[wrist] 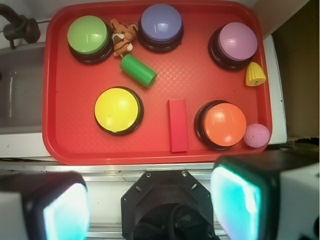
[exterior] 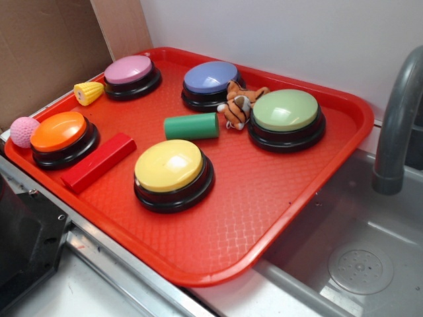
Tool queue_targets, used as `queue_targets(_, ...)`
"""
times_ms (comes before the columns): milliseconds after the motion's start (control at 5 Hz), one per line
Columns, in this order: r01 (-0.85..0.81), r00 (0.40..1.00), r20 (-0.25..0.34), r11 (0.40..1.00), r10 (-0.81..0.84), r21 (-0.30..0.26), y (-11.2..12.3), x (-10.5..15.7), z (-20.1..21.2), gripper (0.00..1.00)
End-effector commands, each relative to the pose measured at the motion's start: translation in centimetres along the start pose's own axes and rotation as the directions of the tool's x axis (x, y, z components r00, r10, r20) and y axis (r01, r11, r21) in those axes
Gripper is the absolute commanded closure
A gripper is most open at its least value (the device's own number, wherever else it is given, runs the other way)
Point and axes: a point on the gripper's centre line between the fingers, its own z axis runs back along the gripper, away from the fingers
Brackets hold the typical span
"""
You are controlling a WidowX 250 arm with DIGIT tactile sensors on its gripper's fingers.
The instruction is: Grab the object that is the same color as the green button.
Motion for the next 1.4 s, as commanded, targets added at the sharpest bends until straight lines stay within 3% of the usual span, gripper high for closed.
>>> queue_targets(0,0.0,1.0,0.0,1.0,0.0,0.0,0.0,0.0,0.0,0.0)
queue_targets(200,0.107,0.994,-0.011,0.994,-0.106,0.026,0.0,1.5,-0.9,0.0)
queue_targets(400,0.334,0.943,-0.021,0.941,-0.333,0.061,0.2,3.3,-2.0,0.0)
queue_targets(600,0.429,0.903,-0.001,0.898,-0.431,0.099,0.6,4.8,-3.5,0.0)
queue_targets(800,0.542,0.833,0.085,0.837,-0.547,0.078,0.8,7.2,-7.0,0.0)
queue_targets(1000,0.571,0.807,0.141,0.818,-0.574,0.063,0.8,8.8,-9.7,0.0)
queue_targets(1200,0.581,0.8,0.148,0.813,-0.581,0.05,0.7,10.4,-12.6,0.0)
